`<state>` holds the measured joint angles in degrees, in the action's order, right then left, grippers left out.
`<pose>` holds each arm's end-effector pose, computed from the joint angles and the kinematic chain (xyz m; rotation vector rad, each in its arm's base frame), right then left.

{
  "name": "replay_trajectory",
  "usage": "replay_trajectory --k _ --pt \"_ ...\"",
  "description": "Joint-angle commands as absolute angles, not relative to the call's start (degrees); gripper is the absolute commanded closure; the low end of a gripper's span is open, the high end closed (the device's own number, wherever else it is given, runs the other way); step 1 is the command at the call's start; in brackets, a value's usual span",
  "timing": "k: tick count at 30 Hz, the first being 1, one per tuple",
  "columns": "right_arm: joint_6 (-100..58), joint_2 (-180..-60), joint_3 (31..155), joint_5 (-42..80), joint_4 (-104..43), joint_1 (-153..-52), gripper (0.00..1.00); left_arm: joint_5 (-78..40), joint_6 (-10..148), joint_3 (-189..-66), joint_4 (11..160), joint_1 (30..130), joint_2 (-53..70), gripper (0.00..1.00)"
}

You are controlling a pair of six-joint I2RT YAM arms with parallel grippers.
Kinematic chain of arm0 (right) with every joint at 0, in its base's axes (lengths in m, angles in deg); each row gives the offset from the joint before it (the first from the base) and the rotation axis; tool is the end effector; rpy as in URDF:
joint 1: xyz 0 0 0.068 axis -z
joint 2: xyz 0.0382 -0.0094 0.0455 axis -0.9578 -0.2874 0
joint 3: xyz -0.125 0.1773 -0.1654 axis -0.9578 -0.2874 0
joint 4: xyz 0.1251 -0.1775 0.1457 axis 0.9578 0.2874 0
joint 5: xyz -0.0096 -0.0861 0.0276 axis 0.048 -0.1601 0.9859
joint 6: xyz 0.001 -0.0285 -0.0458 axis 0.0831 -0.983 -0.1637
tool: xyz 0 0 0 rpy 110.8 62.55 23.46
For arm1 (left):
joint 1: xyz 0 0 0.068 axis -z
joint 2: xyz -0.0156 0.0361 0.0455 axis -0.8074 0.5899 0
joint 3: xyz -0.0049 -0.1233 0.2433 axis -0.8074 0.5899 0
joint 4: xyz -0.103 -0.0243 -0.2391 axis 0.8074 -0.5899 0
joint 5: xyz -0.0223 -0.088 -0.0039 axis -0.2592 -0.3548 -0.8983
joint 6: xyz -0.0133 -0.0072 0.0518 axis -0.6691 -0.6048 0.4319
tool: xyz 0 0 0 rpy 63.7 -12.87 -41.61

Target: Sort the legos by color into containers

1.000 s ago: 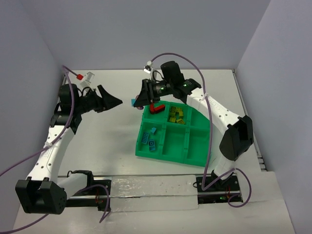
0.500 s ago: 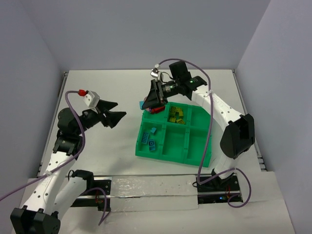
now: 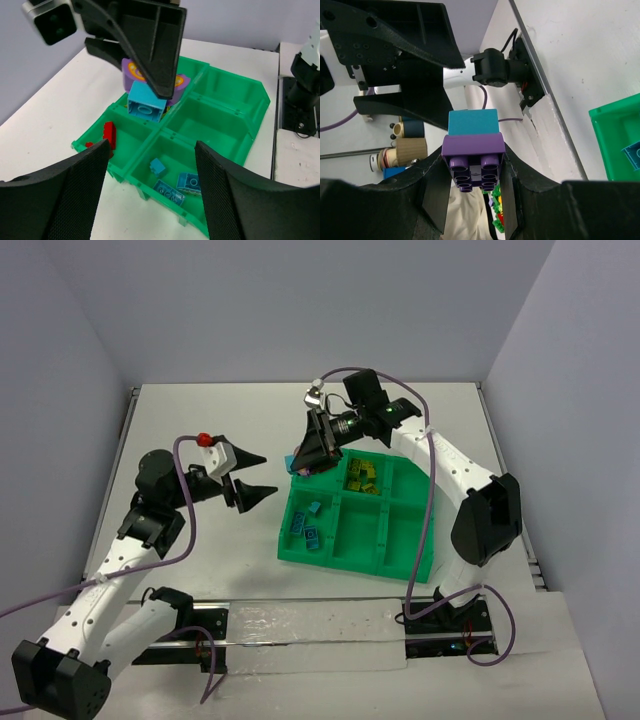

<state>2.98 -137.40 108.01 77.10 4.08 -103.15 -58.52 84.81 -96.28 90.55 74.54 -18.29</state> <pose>0.3094 0.2149 0.3397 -0.6386 2.3731 1.8304 0.1730 -0.0936 0.3370 0.9711 1.3386 -0.8832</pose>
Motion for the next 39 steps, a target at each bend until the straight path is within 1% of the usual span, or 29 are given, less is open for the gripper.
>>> replay_trajectory --k 1,14,24,26,27,31,32,33,35,39 --pt "2.6 -135.6 108.6 79.9 4.5 -104.1 1.00 -62.4 89.5 -100.9 90.5 76.4 -17.1 0.23" --pt "0.9 -135.8 109.4 81.1 5.5 -105.5 1.00 -60.7 91.0 -103.5 90.0 80.7 -12.3 0.23" --pt "-0.1 -135.7 109.5 80.9 6.6 -106.2 1.00 -60.1 90.6 -104.5 91.5 81.7 -11.0 0.25" --pt "0.0 -135.8 109.5 80.8 6.6 -106.2 1.00 -60.0 90.3 -104.2 92.1 81.9 -11.0 0.28" --pt "0.2 -135.8 109.5 80.8 6.5 -106.2 1.00 -60.0 90.1 -104.2 92.3 81.9 -11.0 0.33" --pt "0.6 -136.1 110.0 81.3 6.4 -106.4 1.00 -60.6 89.3 -104.4 92.3 82.1 -10.7 0.37" --pt "0.6 -136.1 110.4 81.3 6.6 -106.6 1.00 -60.5 89.3 -104.4 92.3 82.2 -10.6 0.40" --pt "0.7 -136.3 110.5 81.4 6.6 -106.6 1.00 -60.5 89.3 -104.4 92.1 82.2 -10.6 0.40" --pt "0.7 -136.3 110.7 81.4 6.6 -106.7 1.00 -60.4 89.2 -104.7 91.9 82.4 -10.2 0.47" --pt "0.8 -136.2 110.9 81.5 6.4 -106.7 1.00 -60.5 89.1 -105.1 91.9 82.6 -9.9 0.54"
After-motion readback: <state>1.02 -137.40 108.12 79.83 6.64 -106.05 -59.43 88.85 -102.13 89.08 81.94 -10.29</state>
